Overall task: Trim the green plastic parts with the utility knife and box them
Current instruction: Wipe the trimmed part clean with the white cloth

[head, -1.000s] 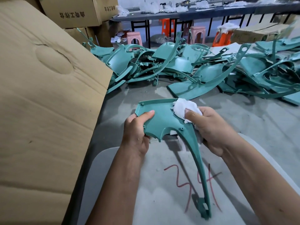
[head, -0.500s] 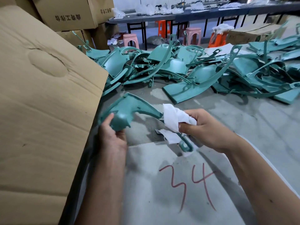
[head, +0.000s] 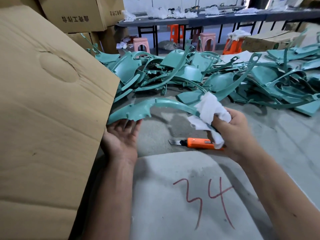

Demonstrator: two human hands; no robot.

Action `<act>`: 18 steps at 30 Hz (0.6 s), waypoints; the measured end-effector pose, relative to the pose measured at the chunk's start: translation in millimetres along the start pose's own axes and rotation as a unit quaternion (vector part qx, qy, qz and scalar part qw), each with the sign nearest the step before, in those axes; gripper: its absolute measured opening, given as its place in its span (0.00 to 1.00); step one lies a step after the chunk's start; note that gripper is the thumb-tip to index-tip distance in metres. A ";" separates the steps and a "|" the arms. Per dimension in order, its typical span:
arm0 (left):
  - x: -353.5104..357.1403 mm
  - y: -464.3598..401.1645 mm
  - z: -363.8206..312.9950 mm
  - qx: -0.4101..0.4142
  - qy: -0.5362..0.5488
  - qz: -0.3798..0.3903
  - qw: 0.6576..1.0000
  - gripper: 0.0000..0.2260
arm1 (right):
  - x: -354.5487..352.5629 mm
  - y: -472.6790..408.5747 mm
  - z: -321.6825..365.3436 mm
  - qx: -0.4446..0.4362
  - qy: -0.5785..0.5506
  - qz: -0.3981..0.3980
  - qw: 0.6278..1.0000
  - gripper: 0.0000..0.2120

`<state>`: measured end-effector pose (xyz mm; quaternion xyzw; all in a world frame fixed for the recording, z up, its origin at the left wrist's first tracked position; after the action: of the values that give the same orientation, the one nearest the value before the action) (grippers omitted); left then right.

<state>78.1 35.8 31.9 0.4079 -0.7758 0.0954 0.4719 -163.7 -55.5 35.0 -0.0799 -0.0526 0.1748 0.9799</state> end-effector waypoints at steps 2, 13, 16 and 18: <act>-0.1 0.8 2.1 0.012 -0.004 0.026 1.000 0.20 | -2.3 -1.1 2.7 0.062 -0.053 -0.012 0.997 0.10; -9.2 -4.5 8.1 0.225 -0.375 0.102 0.894 0.19 | -19.4 -7.5 1.7 0.254 -0.180 -0.037 0.950 0.13; -8.0 -5.3 14.0 0.237 -0.407 0.105 0.876 0.31 | -22.6 -7.2 -3.8 0.038 0.124 -0.279 0.951 0.07; -6.9 -4.1 18.6 0.244 -0.409 0.108 0.873 0.27 | -23.5 -0.8 -2.1 -0.125 0.275 -0.380 0.874 0.01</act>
<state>70.5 27.0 15.4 0.4266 -0.8906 0.1568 -0.0153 -185.0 -64.8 31.3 -0.2199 0.1709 -0.2483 0.9278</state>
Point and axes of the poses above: each hand's wrist, its own y-axis away from the middle knuckle, its own x-axis out of the palm, z = x × y, the point moved 1 cm from there along -y, towards the middle knuckle, and after that the axes turned 3 degrees about x, right-handed, at the moved point
